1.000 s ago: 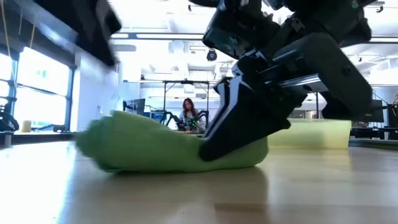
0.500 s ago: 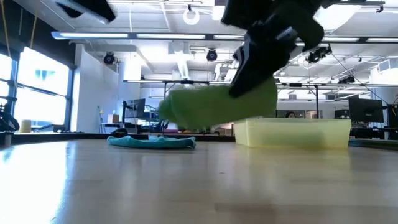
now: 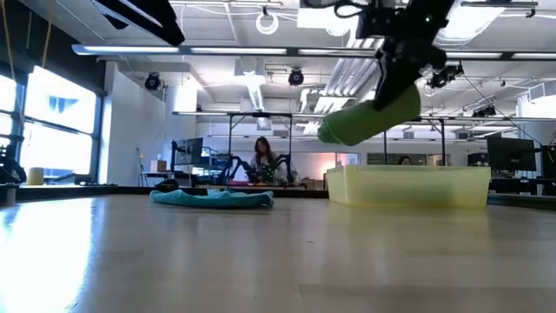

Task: Roll microfiber towels into tight, uniform cylinder then place into a basket
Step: Put the green towel into the bin

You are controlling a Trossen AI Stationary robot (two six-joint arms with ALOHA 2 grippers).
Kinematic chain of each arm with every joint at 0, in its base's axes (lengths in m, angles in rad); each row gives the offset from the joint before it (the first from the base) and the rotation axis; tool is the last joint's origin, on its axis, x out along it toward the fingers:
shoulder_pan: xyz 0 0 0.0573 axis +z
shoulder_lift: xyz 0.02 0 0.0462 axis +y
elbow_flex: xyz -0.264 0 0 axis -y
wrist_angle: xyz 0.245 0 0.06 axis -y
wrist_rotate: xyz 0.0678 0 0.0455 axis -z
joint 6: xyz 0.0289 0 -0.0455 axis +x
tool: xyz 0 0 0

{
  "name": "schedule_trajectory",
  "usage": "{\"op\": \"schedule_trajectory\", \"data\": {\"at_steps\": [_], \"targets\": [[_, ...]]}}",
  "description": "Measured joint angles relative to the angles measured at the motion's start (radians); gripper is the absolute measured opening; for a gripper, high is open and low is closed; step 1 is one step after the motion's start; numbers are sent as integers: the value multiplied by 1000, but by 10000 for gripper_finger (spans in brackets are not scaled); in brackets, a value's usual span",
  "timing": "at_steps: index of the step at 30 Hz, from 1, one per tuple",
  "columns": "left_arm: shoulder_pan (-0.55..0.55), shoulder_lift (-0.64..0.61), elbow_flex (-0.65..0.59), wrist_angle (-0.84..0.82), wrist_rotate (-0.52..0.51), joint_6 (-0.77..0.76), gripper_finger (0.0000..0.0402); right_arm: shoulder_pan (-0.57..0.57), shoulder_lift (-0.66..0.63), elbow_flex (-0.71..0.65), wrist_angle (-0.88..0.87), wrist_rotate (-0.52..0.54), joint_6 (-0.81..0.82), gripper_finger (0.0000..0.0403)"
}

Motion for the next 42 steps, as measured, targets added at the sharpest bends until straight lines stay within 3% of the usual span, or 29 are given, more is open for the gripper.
{"op": "schedule_trajectory", "data": {"at_steps": [3, 7, 13, 18, 26, 35, 38, 42], "targets": [[22, 0, 0, -8, 0, 8, 140, -80, -27, -25, -28, -14, -54, 5], [48, 0, 0, -25, 7, 19, 140, -183, -102, -171, 75, -74, -138, 5], [99, 1, 0, -33, 30, 73, 140, -284, -218, -446, 388, -173, -268, 5], [149, 1, 0, -27, 61, 91, 140, -330, -243, -571, 505, -256, -235, 5], [208, 1, 0, -25, 74, 177, 140, -350, -238, -579, 530, -309, -156, 6], [270, 1, 0, -27, 75, 316, 140, -390, -128, -579, 504, -334, -35, 11], [306, 1, 0, -33, 74, 350, 140, -392, -101, -579, 510, -334, -48, 40], [372, 1, 0, -51, 75, 363, 140, -392, -102, -578, 523, -334, -54, 114]]}}
